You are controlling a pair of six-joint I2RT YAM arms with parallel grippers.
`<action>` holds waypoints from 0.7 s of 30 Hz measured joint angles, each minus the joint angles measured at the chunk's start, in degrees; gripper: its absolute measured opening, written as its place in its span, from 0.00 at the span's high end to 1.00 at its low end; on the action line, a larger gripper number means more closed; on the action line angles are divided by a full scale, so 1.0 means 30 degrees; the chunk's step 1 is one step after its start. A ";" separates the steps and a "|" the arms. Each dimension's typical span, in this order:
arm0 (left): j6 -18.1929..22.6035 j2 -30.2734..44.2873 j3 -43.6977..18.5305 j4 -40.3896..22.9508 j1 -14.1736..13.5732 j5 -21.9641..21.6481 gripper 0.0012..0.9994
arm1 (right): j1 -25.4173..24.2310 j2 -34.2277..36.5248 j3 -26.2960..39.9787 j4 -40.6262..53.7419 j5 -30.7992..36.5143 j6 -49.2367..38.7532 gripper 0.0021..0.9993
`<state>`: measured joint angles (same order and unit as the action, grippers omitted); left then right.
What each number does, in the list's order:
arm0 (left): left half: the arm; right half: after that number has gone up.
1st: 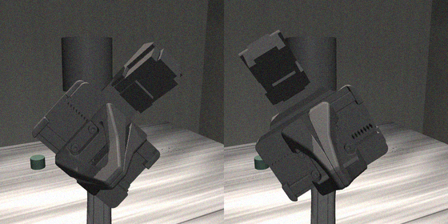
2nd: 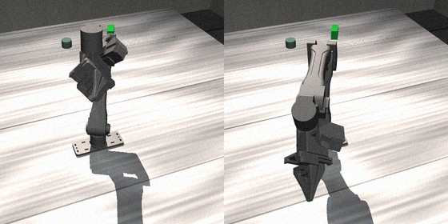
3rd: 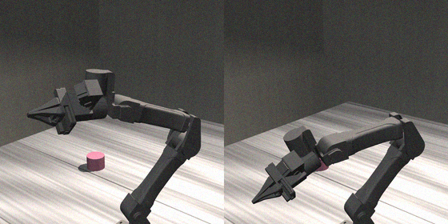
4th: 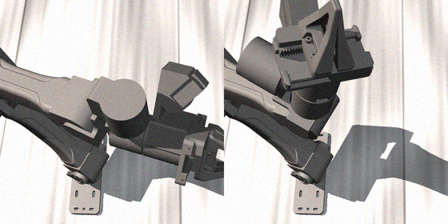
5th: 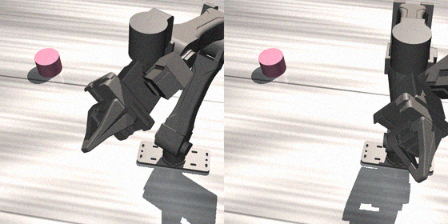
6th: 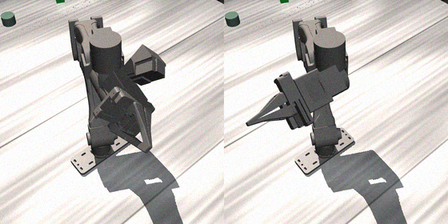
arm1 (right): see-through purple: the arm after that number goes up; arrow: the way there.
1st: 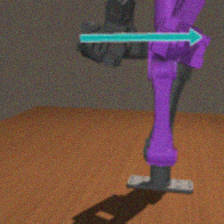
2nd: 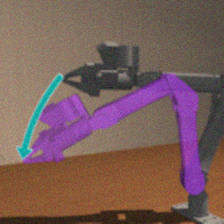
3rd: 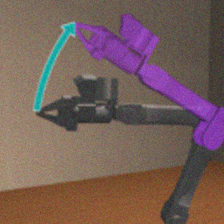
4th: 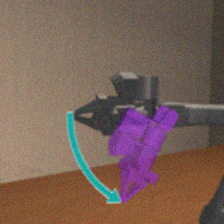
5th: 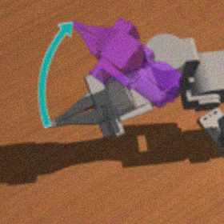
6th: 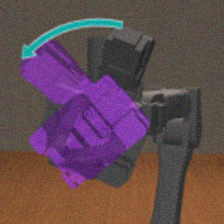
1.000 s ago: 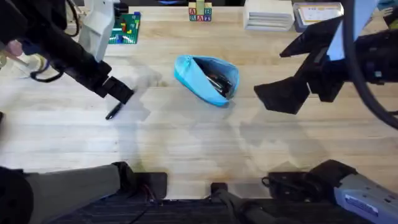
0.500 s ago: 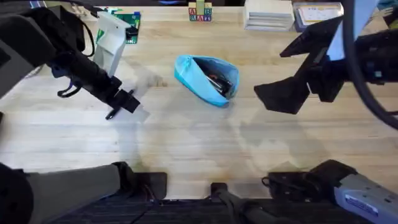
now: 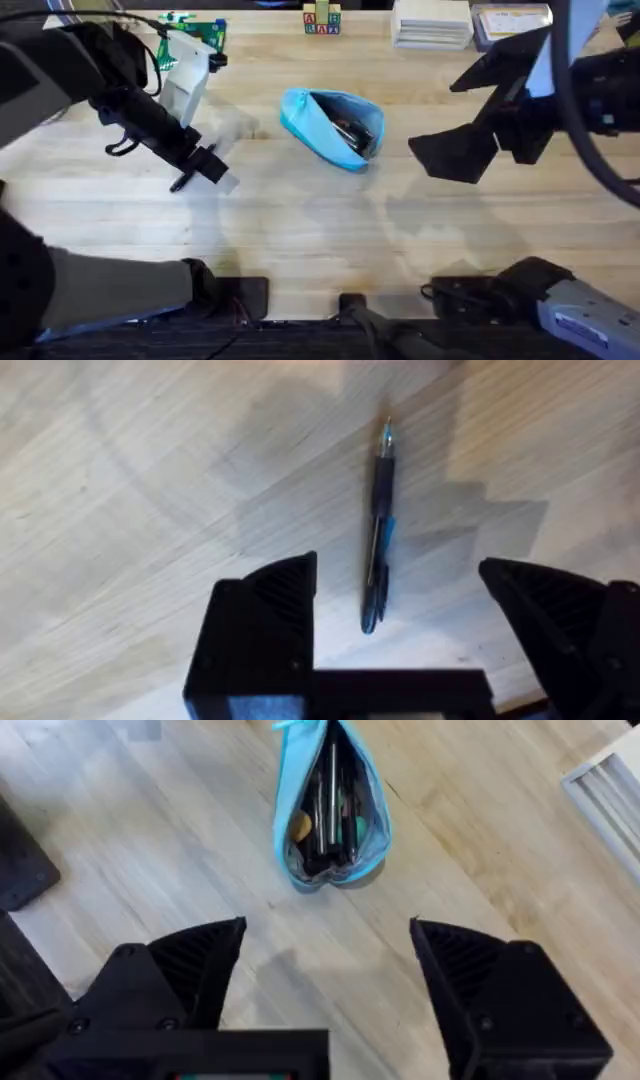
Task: Unzip the bag, pick up the pens from the table one at a time and place them inside, then zip the bag closed.
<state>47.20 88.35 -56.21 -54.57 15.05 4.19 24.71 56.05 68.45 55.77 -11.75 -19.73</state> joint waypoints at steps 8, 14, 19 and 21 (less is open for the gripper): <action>0.0025 0.1357 -0.0006 0.0189 0.0000 -0.0146 0.01 | 0.0000 0.0000 0.0000 0.0000 0.0000 0.0000 0.00; 0.0066 0.1666 -0.0221 0.0111 0.0000 -0.0204 0.01 | 0.0000 0.0000 0.0000 -0.0007 0.0000 0.0000 0.00; 0.0066 0.1692 -0.0254 0.0102 0.0000 -0.0211 0.01 | 0.0000 0.0000 0.0000 0.0000 0.0000 0.0000 0.00; 0.0066 0.1692 -0.0254 0.0104 0.0000 -0.0211 0.01 | 0.0000 0.0000 0.0000 0.0000 -0.0005 -0.0005 0.00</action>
<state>47.40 93.43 -56.97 -54.25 15.05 3.55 24.71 56.05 68.45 55.77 -11.76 -19.74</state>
